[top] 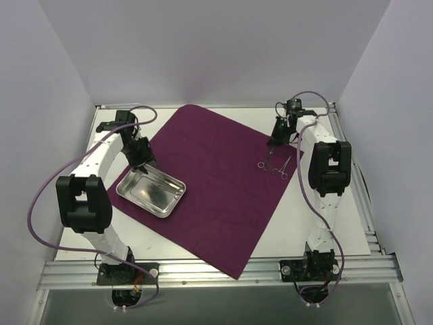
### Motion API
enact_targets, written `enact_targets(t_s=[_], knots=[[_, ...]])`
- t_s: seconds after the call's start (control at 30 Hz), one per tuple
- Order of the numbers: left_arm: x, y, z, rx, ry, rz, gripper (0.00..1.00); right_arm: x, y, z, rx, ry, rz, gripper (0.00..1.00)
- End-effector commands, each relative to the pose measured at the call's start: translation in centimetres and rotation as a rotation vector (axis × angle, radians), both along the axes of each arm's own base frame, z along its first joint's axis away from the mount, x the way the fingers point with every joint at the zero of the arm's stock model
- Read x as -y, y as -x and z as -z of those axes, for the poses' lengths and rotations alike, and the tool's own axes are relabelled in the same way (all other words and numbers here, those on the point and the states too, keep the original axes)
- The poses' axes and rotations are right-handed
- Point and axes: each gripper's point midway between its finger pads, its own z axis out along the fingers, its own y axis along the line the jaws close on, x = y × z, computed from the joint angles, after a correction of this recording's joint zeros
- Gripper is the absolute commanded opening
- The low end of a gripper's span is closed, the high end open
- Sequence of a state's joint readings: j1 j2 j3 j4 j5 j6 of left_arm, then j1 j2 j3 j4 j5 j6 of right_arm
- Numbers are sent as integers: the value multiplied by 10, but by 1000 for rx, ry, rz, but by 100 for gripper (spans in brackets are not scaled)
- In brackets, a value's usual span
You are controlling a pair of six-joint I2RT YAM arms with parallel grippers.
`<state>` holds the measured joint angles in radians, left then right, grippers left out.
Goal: Open and lay out the surgical kit
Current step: Pick up the medical item from the container.
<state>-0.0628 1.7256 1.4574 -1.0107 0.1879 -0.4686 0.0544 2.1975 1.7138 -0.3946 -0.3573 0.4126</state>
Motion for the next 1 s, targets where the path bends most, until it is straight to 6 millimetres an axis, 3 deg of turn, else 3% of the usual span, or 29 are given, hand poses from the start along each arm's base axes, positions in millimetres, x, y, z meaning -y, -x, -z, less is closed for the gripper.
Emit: enact_targets(t_s=[0.0,0.13,0.23,0.37,0.53,0.67,0.8,0.97], knots=[[-10,6,10,-76,-35,-85,54,-10,-23,-89,157,29,-29,0],[-7,11,21,-130,-14,-165,54,-48,-13,-112,175,37,-117,12],[3,19,31,-161,46,-223,55,-67,3,-119,169,33,-163,23],[3,30,41,-179,49,-275,54,-101,29,-114,139,22,-254,24],[20,27,52,-178,158,-371,57,-120,49,-107,118,18,-320,24],[17,14,44,-128,139,-388,57,-133,64,-104,97,-14,-353,24],[0,34,52,-245,43,-372,50,-138,71,-97,71,-27,-373,24],[-6,61,56,-359,-11,-368,59,-139,67,-98,61,-62,-355,24]])
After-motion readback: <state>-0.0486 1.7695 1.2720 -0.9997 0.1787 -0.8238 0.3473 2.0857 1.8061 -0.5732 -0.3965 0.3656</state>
